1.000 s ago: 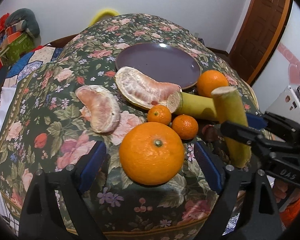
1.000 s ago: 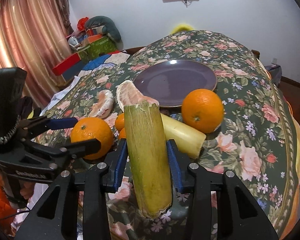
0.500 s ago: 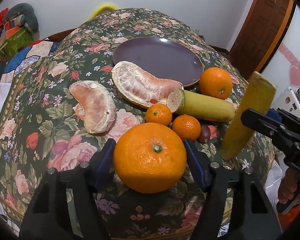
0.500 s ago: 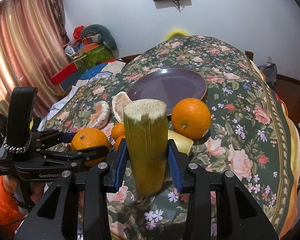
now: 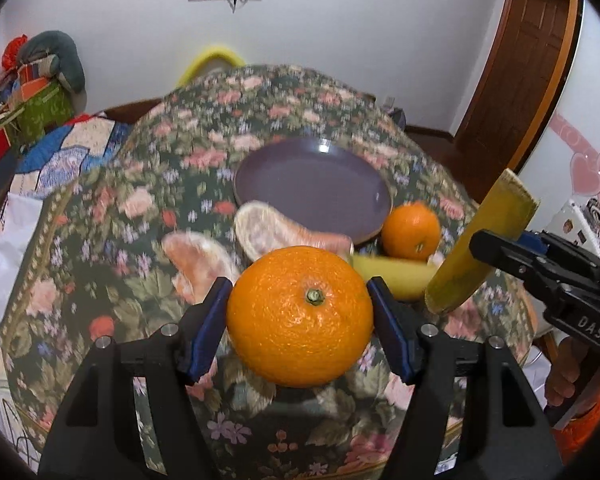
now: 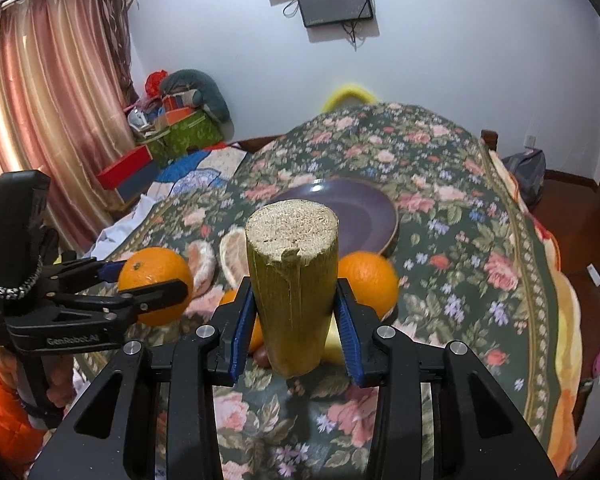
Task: Organize fruits
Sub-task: 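Lower the corn cob onto the purple plate with the right tool while the left tool sets the orange there, then grasp another large orange with the right tool while the left tool grasps a pomelo segment, then place the orange on the purple plate with the right tool while the left tool places the pomelo segment, then grasp the second corn cob with the right tool while the left tool grasps a small mandarin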
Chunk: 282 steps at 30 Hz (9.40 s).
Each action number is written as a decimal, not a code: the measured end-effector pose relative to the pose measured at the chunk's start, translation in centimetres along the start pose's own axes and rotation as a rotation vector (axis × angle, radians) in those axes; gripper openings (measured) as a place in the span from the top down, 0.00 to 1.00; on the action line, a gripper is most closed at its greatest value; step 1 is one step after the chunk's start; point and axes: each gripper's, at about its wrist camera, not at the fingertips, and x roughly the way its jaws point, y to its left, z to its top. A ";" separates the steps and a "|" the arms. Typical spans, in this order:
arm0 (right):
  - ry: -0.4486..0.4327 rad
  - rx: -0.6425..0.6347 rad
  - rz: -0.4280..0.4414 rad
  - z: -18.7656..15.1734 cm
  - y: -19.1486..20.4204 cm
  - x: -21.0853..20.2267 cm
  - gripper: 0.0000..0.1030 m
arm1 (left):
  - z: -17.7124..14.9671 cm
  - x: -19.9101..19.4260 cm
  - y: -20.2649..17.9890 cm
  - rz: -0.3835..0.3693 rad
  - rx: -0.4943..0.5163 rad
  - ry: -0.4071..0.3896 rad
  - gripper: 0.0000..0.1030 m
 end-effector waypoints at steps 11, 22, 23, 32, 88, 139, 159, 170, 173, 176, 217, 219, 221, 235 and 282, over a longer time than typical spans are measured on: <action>-0.096 -0.013 -0.045 3.7 -1.2 -0.8 0.66 | 3.9 -0.8 -0.9 0.004 0.032 -0.094 0.34; -0.133 -0.019 -0.070 6.5 -2.6 1.3 0.66 | 7.9 1.3 -0.6 0.006 0.014 -0.148 0.34; -0.129 -0.020 -0.071 6.6 -2.7 1.7 0.66 | 8.2 1.6 -0.5 0.008 0.011 -0.148 0.34; -0.028 -0.033 -0.075 6.9 -4.0 6.7 0.66 | 10.1 6.8 0.9 0.034 -0.006 -0.087 0.34; 0.104 -0.035 -0.090 5.8 -3.5 6.7 0.40 | 8.7 4.3 3.5 0.128 -0.027 -0.046 0.21; 0.231 0.077 -0.126 -0.8 -6.5 9.8 0.25 | -0.4 9.2 7.7 0.162 0.004 0.166 0.33; 0.214 0.052 -0.104 -0.4 -6.1 8.1 0.40 | -0.2 7.1 8.2 0.182 -0.033 0.107 0.60; 0.143 0.047 -0.116 1.3 -5.7 5.5 0.40 | 2.0 2.7 5.9 0.125 -0.009 0.000 0.60; 0.124 0.038 -0.116 2.0 -5.5 5.0 0.40 | 3.0 2.0 5.1 0.097 0.001 -0.030 0.60; 0.106 0.027 -0.116 2.8 -5.3 4.7 0.40 | 4.0 1.5 4.3 0.075 0.012 -0.059 0.60; 0.232 -0.069 -0.089 7.6 -6.6 18.1 0.38 | 13.2 15.6 0.2 -0.046 0.049 0.015 0.60; 0.233 -0.082 -0.094 7.5 -6.5 18.1 0.38 | 13.3 16.1 0.2 -0.045 0.043 0.027 0.60; 0.233 -0.088 -0.094 7.5 -6.5 18.1 0.38 | 13.3 16.6 0.1 -0.047 0.043 0.045 0.60; 0.197 -0.065 -0.080 7.1 -6.2 15.2 0.32 | 13.1 13.5 -0.4 -0.059 0.042 0.014 0.58; 0.285 -0.196 -0.010 -4.5 -1.2 6.4 0.53 | -1.5 5.5 3.1 0.044 -0.013 0.182 0.48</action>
